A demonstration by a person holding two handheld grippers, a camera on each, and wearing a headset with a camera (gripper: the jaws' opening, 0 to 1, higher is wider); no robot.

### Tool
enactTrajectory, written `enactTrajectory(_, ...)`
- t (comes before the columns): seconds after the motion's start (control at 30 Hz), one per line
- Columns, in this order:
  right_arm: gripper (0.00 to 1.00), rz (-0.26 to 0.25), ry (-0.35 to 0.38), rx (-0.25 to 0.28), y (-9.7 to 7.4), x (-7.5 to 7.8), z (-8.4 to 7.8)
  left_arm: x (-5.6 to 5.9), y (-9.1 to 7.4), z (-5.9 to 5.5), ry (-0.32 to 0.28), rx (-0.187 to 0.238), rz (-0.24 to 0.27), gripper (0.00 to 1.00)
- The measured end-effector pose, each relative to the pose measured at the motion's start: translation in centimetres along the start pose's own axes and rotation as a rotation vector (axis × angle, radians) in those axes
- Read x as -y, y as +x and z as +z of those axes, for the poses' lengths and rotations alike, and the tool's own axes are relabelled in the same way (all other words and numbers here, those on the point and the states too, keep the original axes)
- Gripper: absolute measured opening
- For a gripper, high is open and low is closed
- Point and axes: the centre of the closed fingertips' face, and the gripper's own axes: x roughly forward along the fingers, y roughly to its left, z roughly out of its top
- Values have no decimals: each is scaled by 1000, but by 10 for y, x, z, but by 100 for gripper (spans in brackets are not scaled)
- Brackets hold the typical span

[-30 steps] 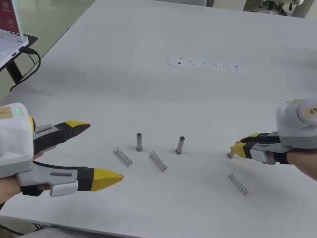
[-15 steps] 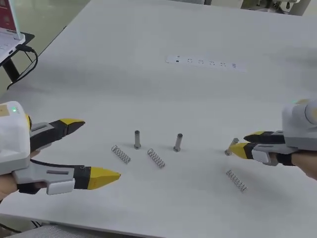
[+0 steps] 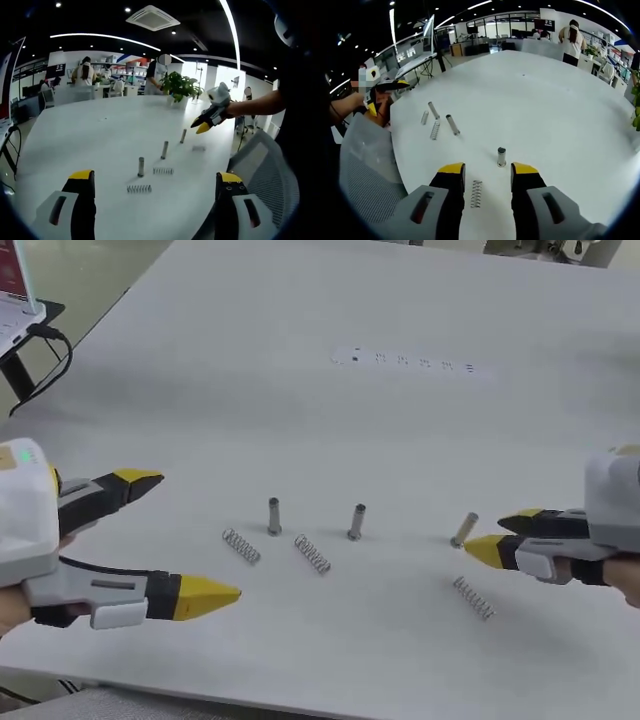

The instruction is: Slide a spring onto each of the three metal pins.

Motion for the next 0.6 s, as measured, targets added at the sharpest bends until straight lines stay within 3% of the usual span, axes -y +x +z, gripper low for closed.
enactTrajectory(0.6,27,26,-90,-87,-1,-14,-20,-3,3,4,8,1,-1,95)
